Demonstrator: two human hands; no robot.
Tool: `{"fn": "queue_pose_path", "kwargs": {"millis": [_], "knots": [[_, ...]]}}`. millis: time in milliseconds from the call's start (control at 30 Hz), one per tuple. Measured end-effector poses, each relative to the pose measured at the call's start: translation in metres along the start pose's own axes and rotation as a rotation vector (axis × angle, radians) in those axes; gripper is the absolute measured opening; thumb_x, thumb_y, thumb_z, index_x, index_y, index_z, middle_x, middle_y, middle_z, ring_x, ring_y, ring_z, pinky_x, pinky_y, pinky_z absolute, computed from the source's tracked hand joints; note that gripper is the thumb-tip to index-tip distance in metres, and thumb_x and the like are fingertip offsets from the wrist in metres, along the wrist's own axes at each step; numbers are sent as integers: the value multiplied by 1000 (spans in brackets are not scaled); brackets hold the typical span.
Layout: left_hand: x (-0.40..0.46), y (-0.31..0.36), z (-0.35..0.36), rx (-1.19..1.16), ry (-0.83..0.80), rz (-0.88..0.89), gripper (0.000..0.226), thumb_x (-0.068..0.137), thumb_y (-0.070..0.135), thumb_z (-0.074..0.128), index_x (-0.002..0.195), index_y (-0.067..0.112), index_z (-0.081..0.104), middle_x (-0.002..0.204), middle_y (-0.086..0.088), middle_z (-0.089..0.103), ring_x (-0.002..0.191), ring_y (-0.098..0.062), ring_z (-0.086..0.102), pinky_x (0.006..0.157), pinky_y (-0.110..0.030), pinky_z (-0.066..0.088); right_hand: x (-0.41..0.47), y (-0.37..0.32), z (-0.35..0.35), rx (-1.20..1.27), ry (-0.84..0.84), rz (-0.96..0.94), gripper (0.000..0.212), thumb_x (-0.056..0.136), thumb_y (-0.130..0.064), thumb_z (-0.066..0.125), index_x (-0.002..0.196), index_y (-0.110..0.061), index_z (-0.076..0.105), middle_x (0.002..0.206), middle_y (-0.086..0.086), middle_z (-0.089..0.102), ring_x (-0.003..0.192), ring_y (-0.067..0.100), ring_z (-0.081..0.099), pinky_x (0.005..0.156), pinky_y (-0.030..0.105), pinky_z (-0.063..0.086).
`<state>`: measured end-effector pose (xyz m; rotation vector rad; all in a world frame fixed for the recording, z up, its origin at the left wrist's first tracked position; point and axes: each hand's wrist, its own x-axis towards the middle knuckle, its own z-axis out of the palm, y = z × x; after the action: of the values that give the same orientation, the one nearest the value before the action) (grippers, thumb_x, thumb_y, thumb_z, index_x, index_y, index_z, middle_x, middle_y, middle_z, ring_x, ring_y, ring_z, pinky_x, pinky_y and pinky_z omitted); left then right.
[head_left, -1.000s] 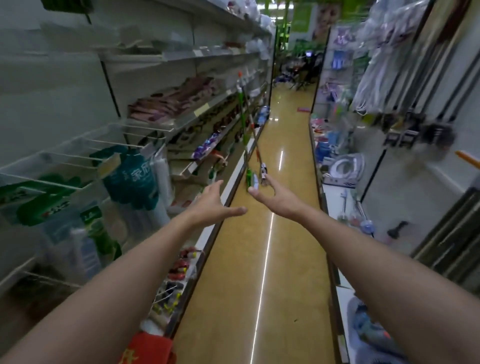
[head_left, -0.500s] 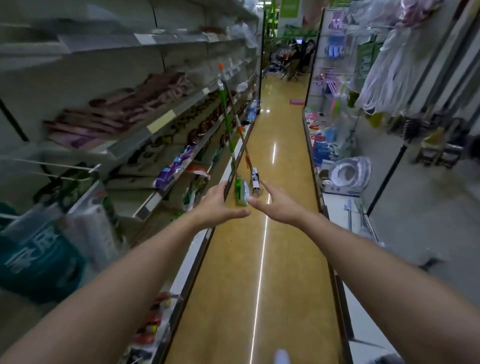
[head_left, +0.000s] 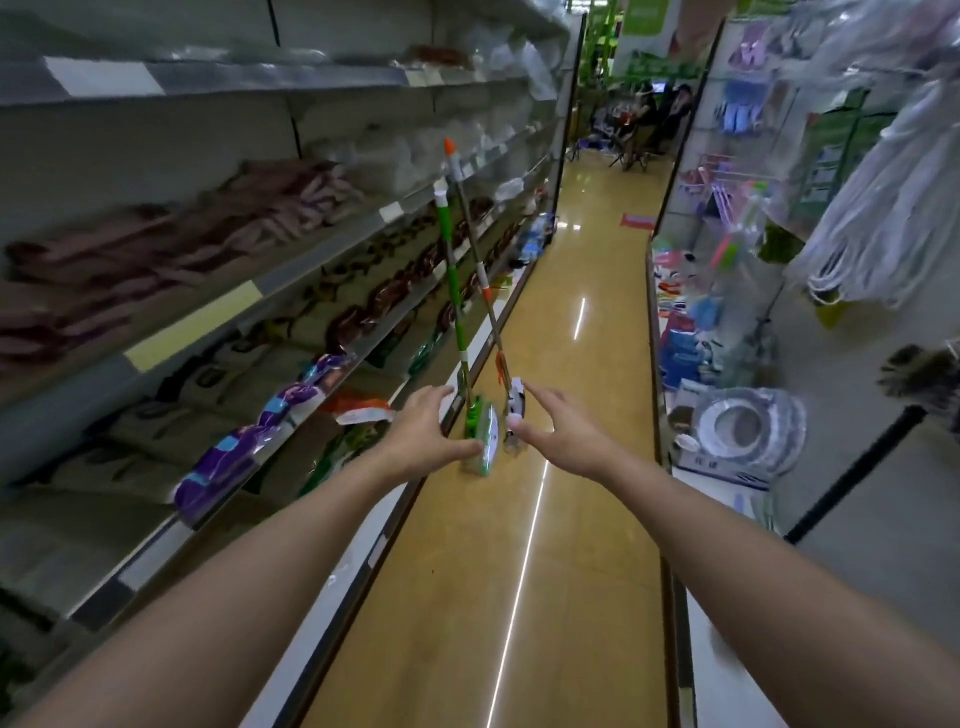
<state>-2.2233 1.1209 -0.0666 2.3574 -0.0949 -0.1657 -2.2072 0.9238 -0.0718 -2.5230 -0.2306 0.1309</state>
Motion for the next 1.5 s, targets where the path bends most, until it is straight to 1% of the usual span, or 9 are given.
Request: {"fn": "queue_pose_path", "kwargs": {"millis": [200, 500, 767, 867, 967, 1133, 1200, 1433, 1500], "knots": [[155, 5, 4, -95, 43, -10, 97, 76, 40, 75, 149, 28, 12, 158, -4, 12, 143, -25, 22, 111, -44, 30, 147, 43, -22, -42, -18, -13, 71, 90, -60, 46, 150, -35, 18, 155, 4, 27, 141, 24, 30, 112, 45, 31], [368, 28, -35, -160, 80, -56, 91, 78, 42, 73, 149, 23, 19, 155, -5, 19, 140, -24, 27, 109, -40, 31, 365, 70, -75, -9, -87, -54, 75, 89, -61, 46, 151, -31, 17, 154, 4, 32, 138, 25, 35, 111, 43, 34], [534, 36, -21, -285, 136, -102, 98, 72, 49, 73, 149, 29, 15, 155, -5, 23, 140, -26, 28, 110, -46, 33, 534, 115, -106, -115, -133, -189, 73, 93, -55, 44, 152, -27, 12, 152, 7, 35, 131, 25, 44, 102, 36, 38], [602, 44, -8, -360, 151, -171, 98, 76, 44, 73, 148, 34, 9, 146, -7, 40, 133, -26, 41, 106, -49, 39, 603, 134, -128, -134, -152, -243, 74, 94, -53, 46, 153, -27, 9, 149, 10, 38, 129, 28, 44, 98, 37, 41], [668, 56, 0, -367, 168, -205, 98, 76, 37, 75, 145, 42, 6, 136, -7, 52, 124, -25, 51, 100, -52, 45, 680, 145, -160, -139, -145, -304, 77, 93, -54, 47, 152, -29, 6, 145, 12, 43, 118, 29, 53, 93, 38, 46], [760, 66, -3, -429, 271, -271, 103, 75, 33, 77, 148, 35, 5, 145, -7, 42, 129, -24, 46, 105, -47, 42, 790, 150, -187, -150, -170, -407, 76, 94, -50, 49, 152, -30, 5, 125, 15, 57, 101, 25, 56, 75, 32, 44], [789, 62, -5, -443, 300, -295, 104, 73, 34, 78, 148, 35, 6, 148, -8, 38, 133, -24, 42, 108, -47, 39, 823, 152, -182, -139, -212, -432, 76, 94, -49, 49, 153, -29, 5, 128, 17, 56, 109, 29, 57, 73, 30, 39], [872, 28, -12, -404, 398, -371, 103, 76, 33, 76, 149, 32, 4, 156, -6, 22, 139, -26, 31, 109, -43, 36, 915, 158, -150, -80, -355, -512, 76, 94, -47, 50, 153, -27, 7, 134, 16, 53, 115, 29, 54, 83, 33, 44], [895, 17, -16, -391, 425, -400, 105, 75, 34, 77, 149, 33, 3, 157, -4, 21, 140, -27, 31, 109, -44, 37, 942, 158, -141, -68, -360, -511, 76, 93, -48, 51, 152, -28, 8, 142, 13, 46, 125, 29, 49, 94, 36, 43]]}}
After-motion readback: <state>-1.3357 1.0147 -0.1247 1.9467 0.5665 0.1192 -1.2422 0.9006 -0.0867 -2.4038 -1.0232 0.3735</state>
